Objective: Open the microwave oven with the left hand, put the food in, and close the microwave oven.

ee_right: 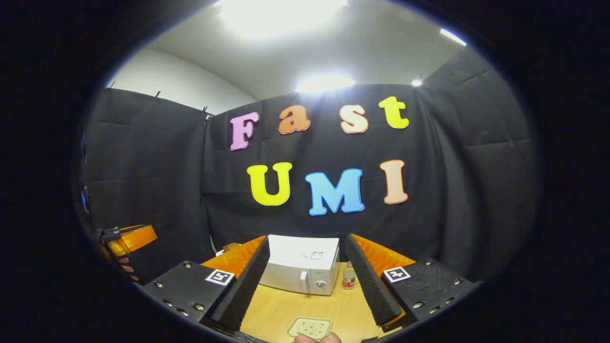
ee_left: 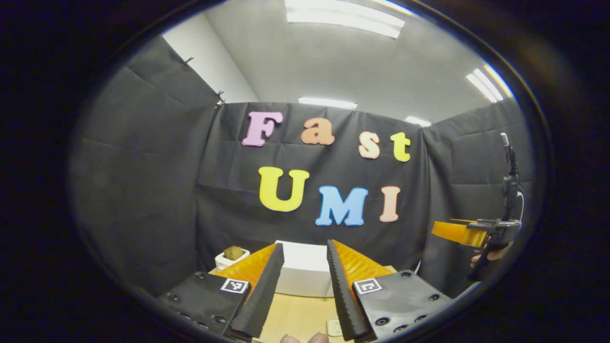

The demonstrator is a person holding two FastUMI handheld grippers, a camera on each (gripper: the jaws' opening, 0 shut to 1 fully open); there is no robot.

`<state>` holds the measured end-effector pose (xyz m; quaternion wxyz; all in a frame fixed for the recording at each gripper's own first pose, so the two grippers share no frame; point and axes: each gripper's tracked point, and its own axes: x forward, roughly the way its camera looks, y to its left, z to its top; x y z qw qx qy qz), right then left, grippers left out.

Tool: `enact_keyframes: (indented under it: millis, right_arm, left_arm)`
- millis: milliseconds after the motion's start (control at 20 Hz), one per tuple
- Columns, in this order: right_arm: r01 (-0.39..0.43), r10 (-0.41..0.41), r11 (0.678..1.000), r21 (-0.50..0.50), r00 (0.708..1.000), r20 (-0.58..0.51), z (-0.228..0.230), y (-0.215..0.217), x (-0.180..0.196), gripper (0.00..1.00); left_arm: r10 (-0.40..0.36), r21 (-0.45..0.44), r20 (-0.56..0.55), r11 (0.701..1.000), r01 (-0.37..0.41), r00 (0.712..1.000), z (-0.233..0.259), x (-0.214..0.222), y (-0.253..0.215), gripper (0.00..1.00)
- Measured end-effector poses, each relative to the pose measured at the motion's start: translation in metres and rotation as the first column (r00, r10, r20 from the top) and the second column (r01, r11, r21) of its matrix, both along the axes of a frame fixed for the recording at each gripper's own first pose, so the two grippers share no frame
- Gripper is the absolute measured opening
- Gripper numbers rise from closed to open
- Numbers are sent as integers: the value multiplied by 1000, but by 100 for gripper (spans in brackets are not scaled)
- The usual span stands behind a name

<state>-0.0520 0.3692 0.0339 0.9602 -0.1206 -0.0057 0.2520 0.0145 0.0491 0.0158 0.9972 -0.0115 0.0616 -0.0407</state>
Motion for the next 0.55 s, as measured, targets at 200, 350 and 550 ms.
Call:
enact_keyframes:
  millis: [200,350,550]
  right_arm:
    - [40,-33,996,-81,995,89,-5,4,-10,98]
    - [55,-31,990,-128,983,183,2,15,-17,93]
    - [-18,40,988,-150,988,146,-11,42,-24,98]
  left_arm:
    - [175,47,42,983,-177,984,9,-7,55,72]
    - [168,56,93,983,-174,981,21,-16,51,89]
    - [178,55,69,982,-181,982,13,-24,59,89]
